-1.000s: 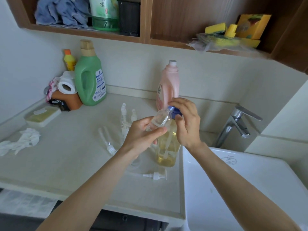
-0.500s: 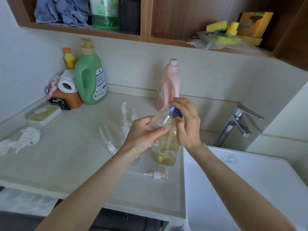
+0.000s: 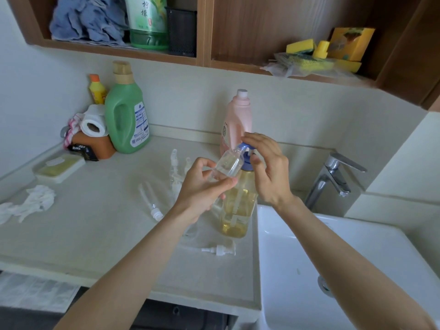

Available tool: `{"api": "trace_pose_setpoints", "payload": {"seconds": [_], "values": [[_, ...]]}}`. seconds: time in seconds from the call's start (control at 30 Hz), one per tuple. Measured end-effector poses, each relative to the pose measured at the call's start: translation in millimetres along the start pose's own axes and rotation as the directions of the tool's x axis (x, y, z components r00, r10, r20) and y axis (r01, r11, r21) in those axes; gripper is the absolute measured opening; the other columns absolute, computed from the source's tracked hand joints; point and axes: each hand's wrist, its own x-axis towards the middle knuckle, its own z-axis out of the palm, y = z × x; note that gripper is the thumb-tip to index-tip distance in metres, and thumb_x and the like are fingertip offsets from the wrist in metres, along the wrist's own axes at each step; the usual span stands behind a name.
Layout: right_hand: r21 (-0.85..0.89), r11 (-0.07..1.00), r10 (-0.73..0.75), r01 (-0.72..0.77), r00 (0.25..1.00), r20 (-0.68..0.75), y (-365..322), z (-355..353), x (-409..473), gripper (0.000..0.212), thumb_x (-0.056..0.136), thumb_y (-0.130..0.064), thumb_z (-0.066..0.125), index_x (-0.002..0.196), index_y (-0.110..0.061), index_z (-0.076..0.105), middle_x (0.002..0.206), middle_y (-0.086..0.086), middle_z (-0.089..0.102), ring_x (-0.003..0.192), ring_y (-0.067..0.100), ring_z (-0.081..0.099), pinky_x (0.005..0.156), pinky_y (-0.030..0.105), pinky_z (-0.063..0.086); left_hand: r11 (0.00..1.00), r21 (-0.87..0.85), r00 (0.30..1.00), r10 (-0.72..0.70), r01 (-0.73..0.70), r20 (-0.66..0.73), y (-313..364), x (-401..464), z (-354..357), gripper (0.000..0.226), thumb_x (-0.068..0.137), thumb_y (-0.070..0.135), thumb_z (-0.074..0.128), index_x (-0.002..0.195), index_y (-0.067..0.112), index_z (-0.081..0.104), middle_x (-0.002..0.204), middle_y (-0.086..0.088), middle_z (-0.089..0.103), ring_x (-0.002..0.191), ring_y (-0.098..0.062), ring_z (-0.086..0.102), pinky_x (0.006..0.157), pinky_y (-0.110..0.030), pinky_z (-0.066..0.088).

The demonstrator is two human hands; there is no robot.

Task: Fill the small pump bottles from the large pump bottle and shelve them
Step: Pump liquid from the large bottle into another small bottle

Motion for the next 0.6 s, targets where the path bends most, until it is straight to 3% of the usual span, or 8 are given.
{"api": "trace_pose_setpoints", "payload": {"seconds": [0.2, 0.4, 0.6], "values": [[-0.005, 1.000, -0.001, 0.000, 0.996, -0.089, 2.5, 17.8, -12.5, 0.040, 0.079, -0.014, 0.040, 0.103, -0.001, 0.069, 0.112, 0.001, 0.065, 0.109, 0.023, 0.056, 0.101, 0.024, 0.037, 0.999, 0.018, 0.999, -0.040, 0.040, -0.004, -11.6, 0.0, -0.2, 0.040, 0.075, 0.020, 0.078, 0.094, 0.012, 0.044, 0.064, 0.008, 0.064, 0.047, -0.013, 0.051, 0.035, -0.018, 0.023], [-0.065, 0.997, 0.035, -0.037, 0.999, -0.040, -4.3, 15.7, -16.4, 0.044, 0.076, -0.016, 0.039, 0.107, -0.004, 0.069, 0.116, -0.005, 0.062, 0.114, 0.014, 0.050, 0.103, 0.019, 0.033, 0.997, -0.009, 0.997, -0.076, 0.076, 0.006, -10.6, -4.6, -3.5, 0.036, 0.077, 0.022, 0.077, 0.096, 0.015, 0.047, 0.070, 0.009, 0.067, 0.055, -0.016, 0.056, 0.035, -0.018, 0.025], [-0.084, 0.995, 0.063, -0.057, 0.995, 0.079, -13.0, -3.6, -4.1, 0.045, 0.087, -0.024, 0.038, 0.116, -0.007, 0.067, 0.125, 0.005, 0.063, 0.122, 0.014, 0.047, 0.107, 0.019, 0.031, 0.989, -0.107, 0.995, -0.101, 0.103, 0.025, -7.5, -12.4, -1.1, 0.025, 0.086, 0.032, 0.068, 0.103, 0.015, 0.061, 0.078, 0.003, 0.067, 0.058, -0.013, 0.057, 0.039, -0.017, 0.029]]}}
